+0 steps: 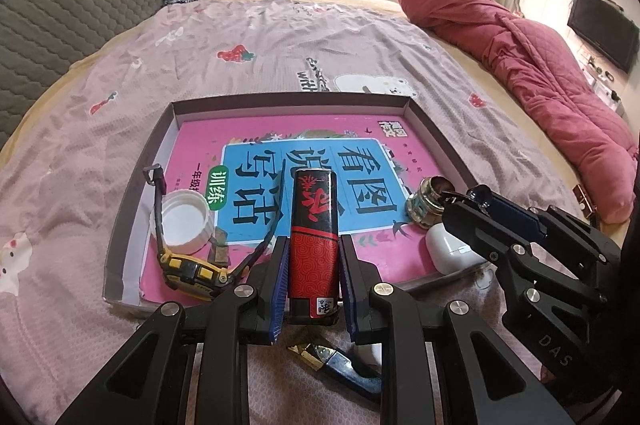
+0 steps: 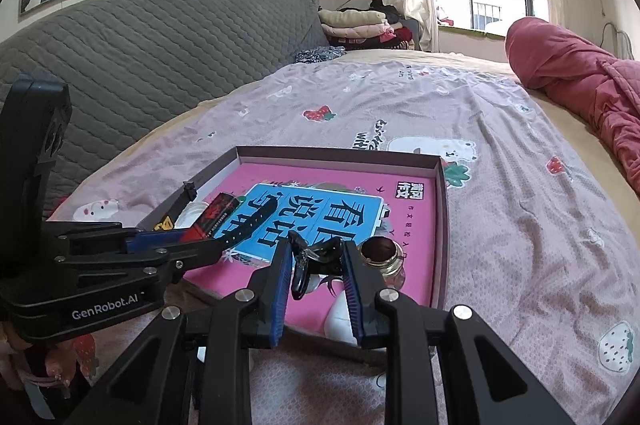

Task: Organize rigid objects
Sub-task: 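Lower the lighter into the tray with the left tool while the right tool lowers the clip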

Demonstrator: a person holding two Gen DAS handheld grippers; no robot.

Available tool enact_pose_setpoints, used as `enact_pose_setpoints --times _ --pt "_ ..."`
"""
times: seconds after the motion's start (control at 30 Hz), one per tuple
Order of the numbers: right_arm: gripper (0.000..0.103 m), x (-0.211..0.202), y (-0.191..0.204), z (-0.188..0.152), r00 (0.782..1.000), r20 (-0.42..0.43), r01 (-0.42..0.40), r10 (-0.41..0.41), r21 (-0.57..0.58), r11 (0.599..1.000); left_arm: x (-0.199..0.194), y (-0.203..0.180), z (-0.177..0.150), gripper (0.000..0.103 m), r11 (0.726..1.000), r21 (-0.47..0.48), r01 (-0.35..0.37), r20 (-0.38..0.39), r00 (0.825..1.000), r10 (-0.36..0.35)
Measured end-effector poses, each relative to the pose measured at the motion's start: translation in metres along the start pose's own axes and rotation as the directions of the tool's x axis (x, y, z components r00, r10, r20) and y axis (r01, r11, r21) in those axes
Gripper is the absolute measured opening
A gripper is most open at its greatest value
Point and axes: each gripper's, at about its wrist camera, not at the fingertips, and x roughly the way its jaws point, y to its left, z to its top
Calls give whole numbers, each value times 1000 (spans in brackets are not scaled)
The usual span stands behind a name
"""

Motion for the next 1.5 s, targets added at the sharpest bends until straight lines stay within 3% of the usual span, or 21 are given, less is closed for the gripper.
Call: enact_pose_setpoints --times 0.53,1.5 --pt "26 12 3 -1 999 -27 38 -39 -35 999 19 -6 3 23 1000 16 7 -38 999 -6" --pt "26 28 8 -7 996 -86 32 -37 -59 998 47 3 -1 23 1000 -8 23 -84 996 -24"
